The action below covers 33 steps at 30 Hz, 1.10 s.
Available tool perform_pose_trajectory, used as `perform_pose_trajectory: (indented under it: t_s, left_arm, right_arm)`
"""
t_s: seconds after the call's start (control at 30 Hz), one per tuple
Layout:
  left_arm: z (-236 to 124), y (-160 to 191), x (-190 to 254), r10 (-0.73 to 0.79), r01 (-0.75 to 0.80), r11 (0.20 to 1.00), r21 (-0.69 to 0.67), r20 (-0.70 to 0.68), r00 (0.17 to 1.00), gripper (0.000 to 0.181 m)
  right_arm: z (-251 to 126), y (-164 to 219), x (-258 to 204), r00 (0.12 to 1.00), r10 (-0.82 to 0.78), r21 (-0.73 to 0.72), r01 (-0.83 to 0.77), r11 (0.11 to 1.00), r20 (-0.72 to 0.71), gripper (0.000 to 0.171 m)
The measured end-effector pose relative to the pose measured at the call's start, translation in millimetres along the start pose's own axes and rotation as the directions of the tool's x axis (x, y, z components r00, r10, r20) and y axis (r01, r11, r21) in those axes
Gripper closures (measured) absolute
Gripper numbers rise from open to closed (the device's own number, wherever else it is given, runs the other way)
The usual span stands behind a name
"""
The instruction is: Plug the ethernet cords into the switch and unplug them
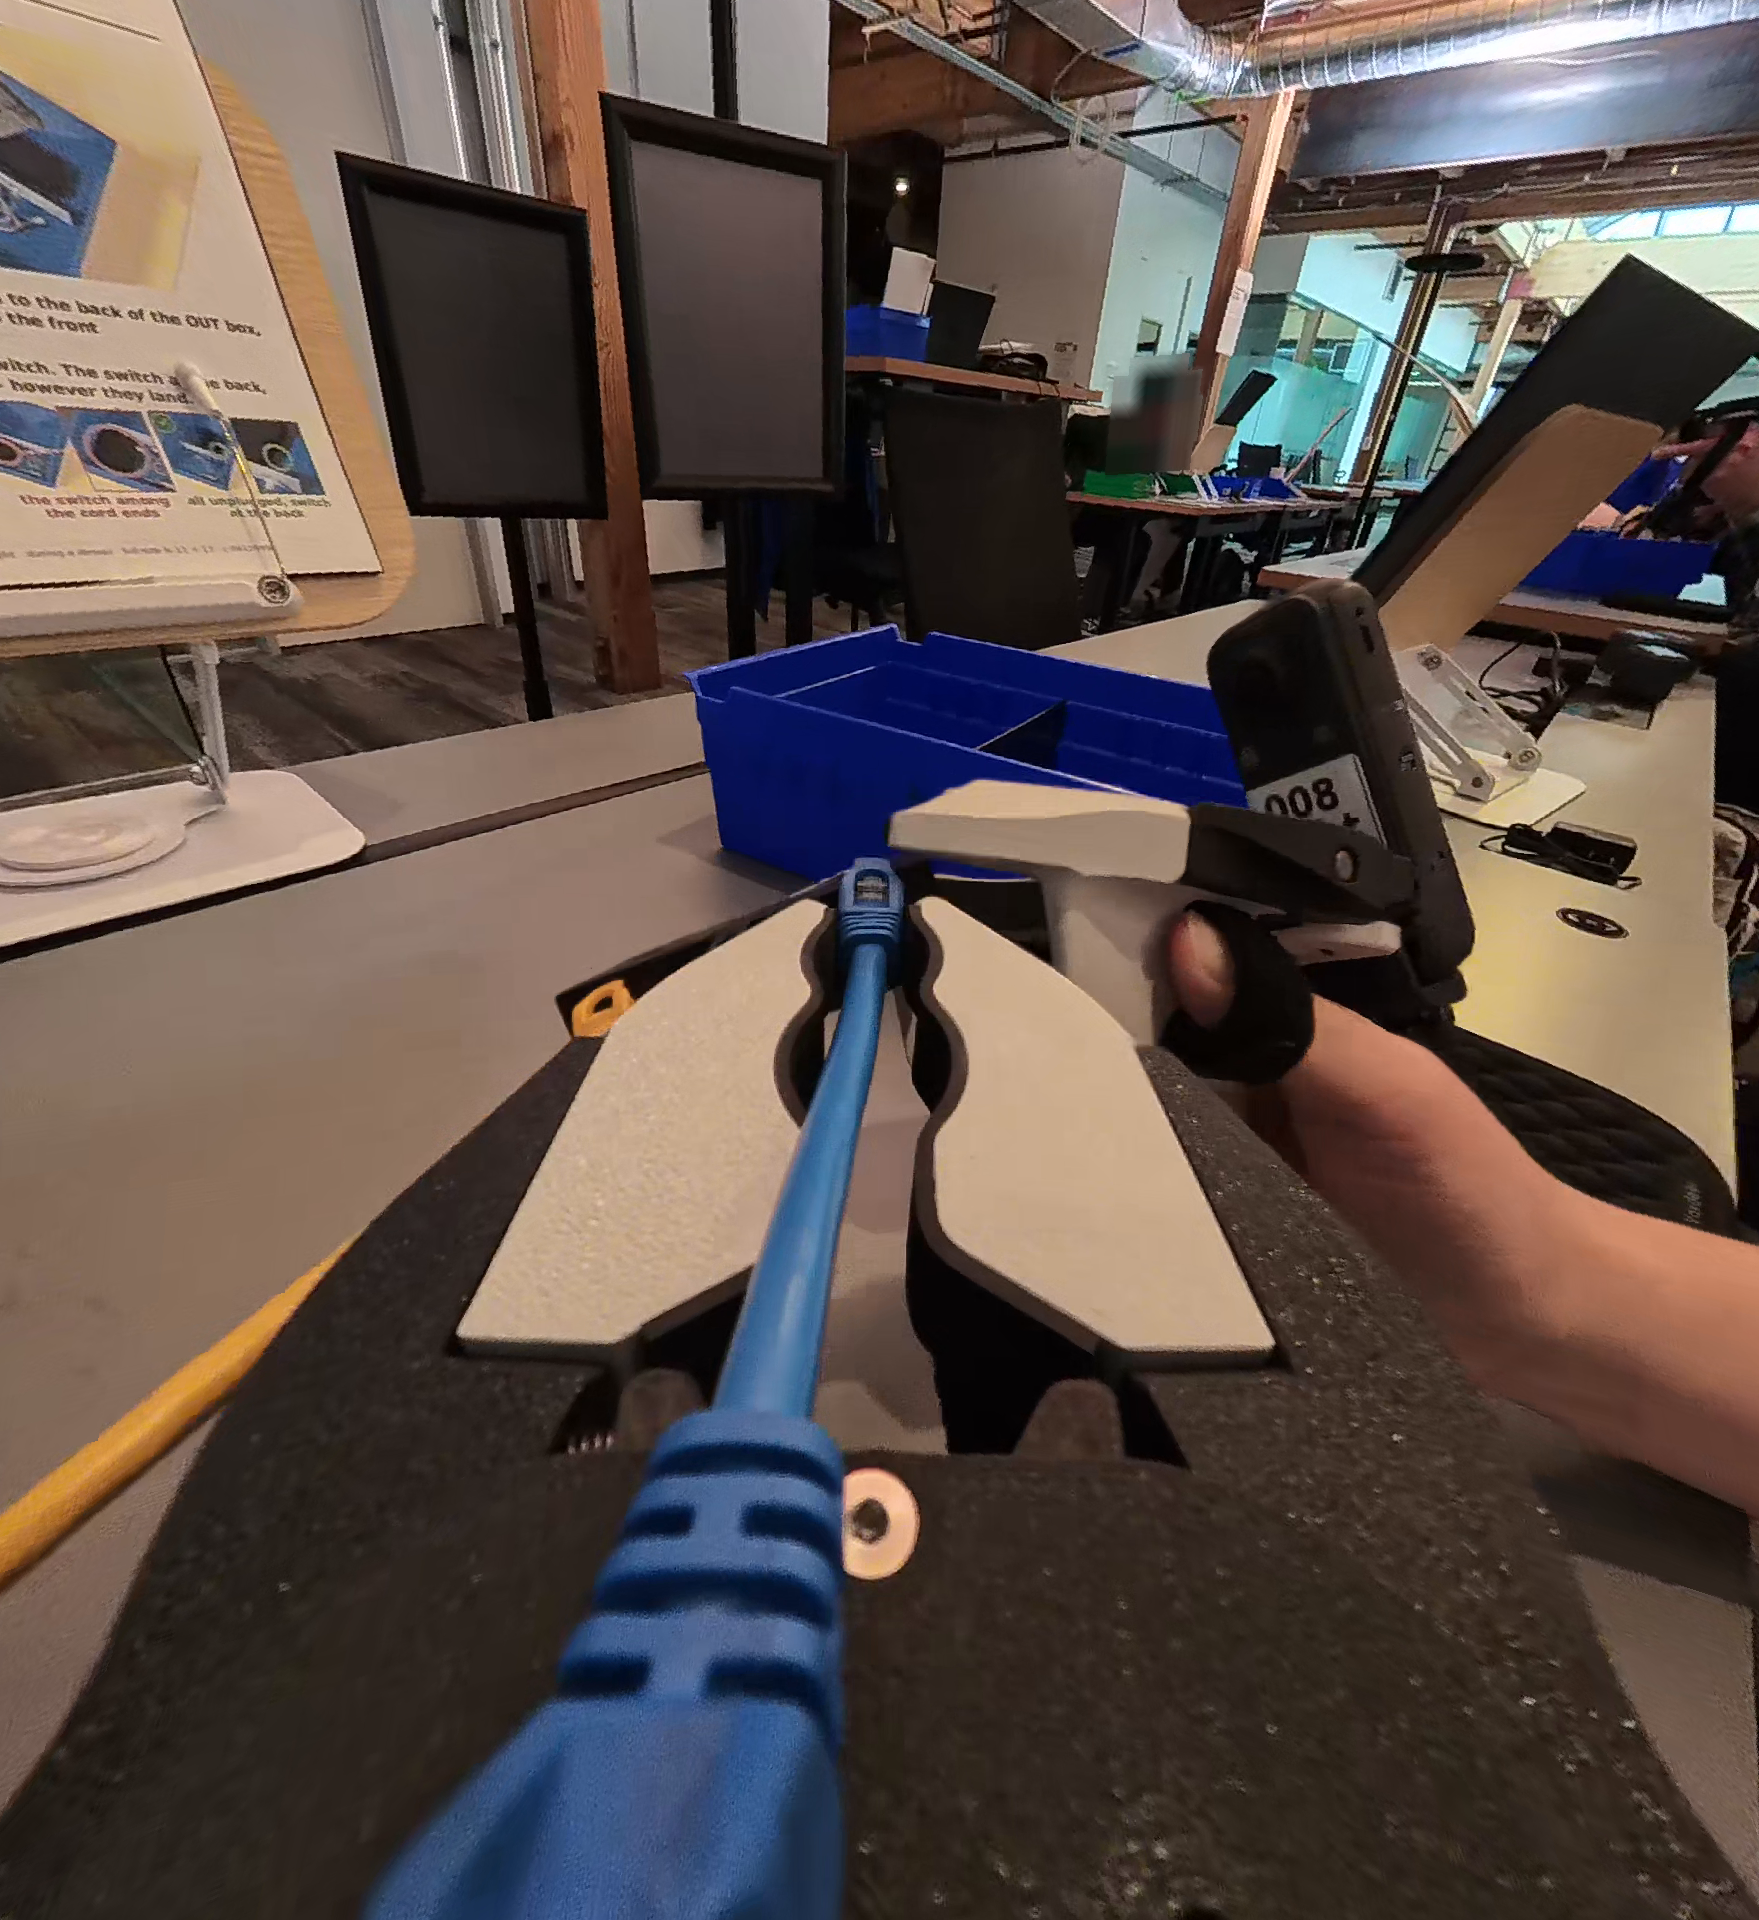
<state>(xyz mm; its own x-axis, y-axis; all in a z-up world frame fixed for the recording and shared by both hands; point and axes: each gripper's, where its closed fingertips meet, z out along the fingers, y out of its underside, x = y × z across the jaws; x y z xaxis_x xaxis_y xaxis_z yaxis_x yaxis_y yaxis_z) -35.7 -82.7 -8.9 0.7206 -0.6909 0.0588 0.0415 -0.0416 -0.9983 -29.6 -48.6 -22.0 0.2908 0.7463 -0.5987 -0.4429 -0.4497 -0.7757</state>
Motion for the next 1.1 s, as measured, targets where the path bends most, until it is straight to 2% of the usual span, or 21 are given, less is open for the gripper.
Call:
perform_pose_trajectory:
  t_s: [0.2,0.3,0.47,0.6,0.67,0.87,1.0,1.1]
  left_arm:
    - [-4,-6,6,0.000,0.001,0.999,0.039,-0.035,0.999,0.170]
    - [-5,-8,9,-0.014,0.016,0.999,0.049,-0.043,0.999,0.170]
    - [-4,1,19,-0.047,0.050,0.998,0.040,-0.069,0.997,0.170]
    - [-3,5,15,-0.021,0.023,0.999,0.037,-0.049,0.999,0.170]
    - [-3,3,12,-0.019,0.021,0.999,0.042,-0.042,0.999,0.170]
    - [-8,-7,6,-0.038,0.042,0.996,0.074,-0.047,0.998,0.170]
    - [-11,-13,1,-0.119,0.127,0.988,0.094,-0.086,0.989,0.170]
    - [-9,-11,3,-0.169,0.179,0.981,0.076,-0.121,0.978,0.170]
  right_arm:
    - [0,1,-12,0.994,-0.089,-0.050,0.092,0.995,0.067,0.090]
    - [-1,-2,-19,0.991,-0.044,-0.025,0.047,0.999,0.128,0.079]
    - [-11,-16,-10,0.978,0.108,0.101,-0.128,0.987,0.180,0.098]
    - [-9,0,2,0.997,0.039,0.015,-0.040,0.999,0.069,0.108]
    - [-7,4,1,0.999,0.014,-0.018,-0.013,1.000,0.044,0.104]
    - [-6,4,-15,0.988,0.001,-0.059,0.008,0.998,0.151,0.087]
    - [-7,11,-11,0.989,-0.118,-0.133,0.129,0.983,0.088,0.104]
    - [-8,11,-7,0.985,-0.171,-0.160,0.174,0.972,0.033,0.104]
